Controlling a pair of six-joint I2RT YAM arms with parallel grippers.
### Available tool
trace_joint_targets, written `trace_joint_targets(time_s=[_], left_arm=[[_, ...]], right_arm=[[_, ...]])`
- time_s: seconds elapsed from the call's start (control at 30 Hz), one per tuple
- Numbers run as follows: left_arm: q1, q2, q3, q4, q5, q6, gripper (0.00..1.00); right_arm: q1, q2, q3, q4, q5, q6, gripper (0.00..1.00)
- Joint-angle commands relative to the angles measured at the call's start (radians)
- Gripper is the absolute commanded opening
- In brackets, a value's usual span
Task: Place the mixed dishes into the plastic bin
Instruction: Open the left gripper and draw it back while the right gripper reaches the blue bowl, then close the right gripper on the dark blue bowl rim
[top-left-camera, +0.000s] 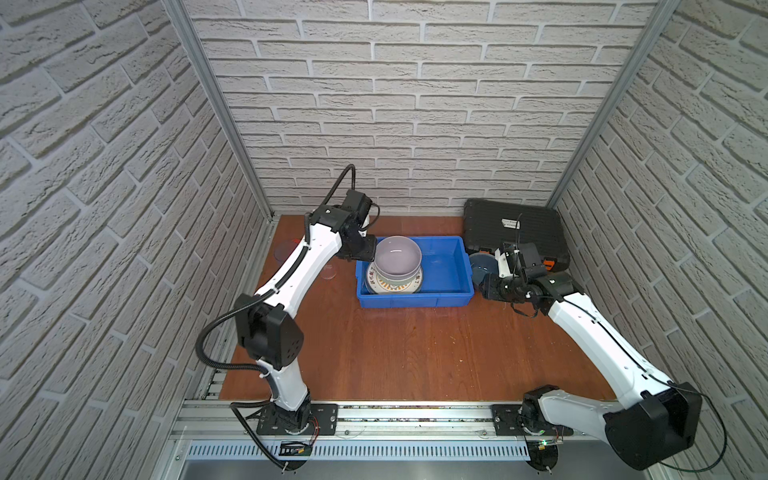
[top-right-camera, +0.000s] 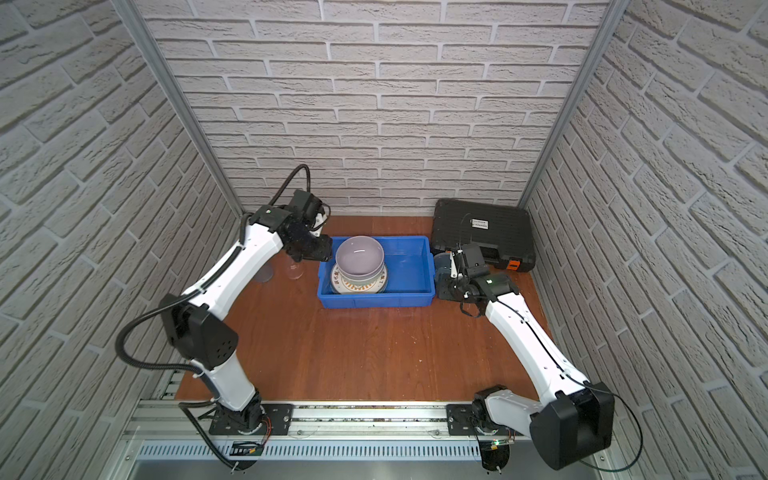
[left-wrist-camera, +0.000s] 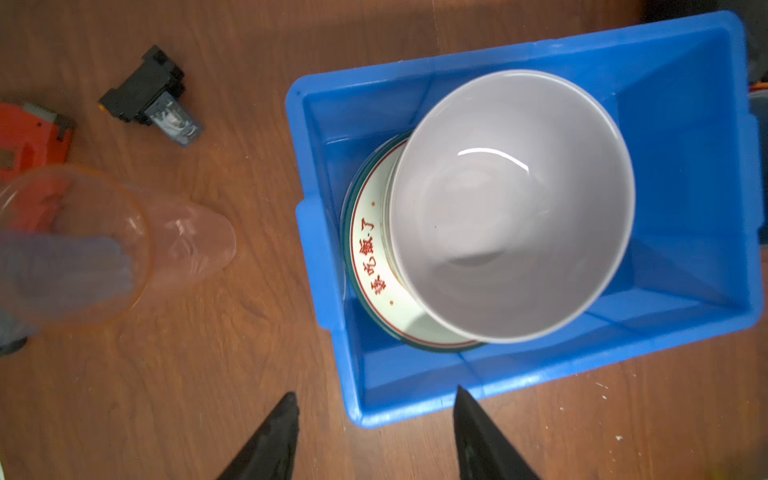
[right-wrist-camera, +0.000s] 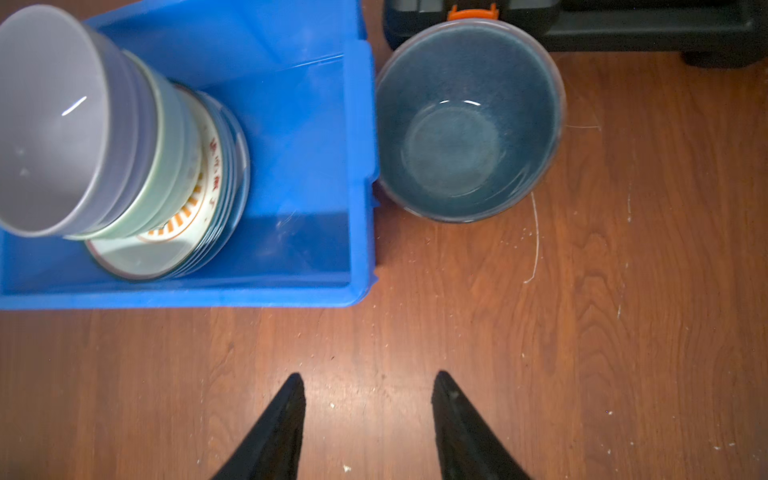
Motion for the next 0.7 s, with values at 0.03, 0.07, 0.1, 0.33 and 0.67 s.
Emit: trace_joint_targets(time_s=[0.03,0.07,0.1,0.33,0.67], left_arm=[[0.006,-0.18,-0.223,0.137,-0.023,-0.018,0.78],[0.013,-0.227,-0.272,0.155,-0.023,-0.022,0.81],[0.019,-0.261,-0.316,0.169,-0.021,-0.024,0.83],[0.083,-0.407,-0.483,0.182,0.007,-0.029,0.88],[0.117,-0.481,-0.534,0.151,0.01,-0.034,0.88]], right_arm=[[-0.076,0.065,0.032,0.063,-0.004,-0.031,0.48],[-0.09,0.084,0.04,0.064,0.008,-0.036,0.48],[-0.104,0.103,0.048,0.065,0.018,-0.039,0.47],[-0.209,0.245,0.089,0.109,0.038,-0.052,0.42],[-0.258,0.45,0.163,0.188,0.034,-0.062,0.37]])
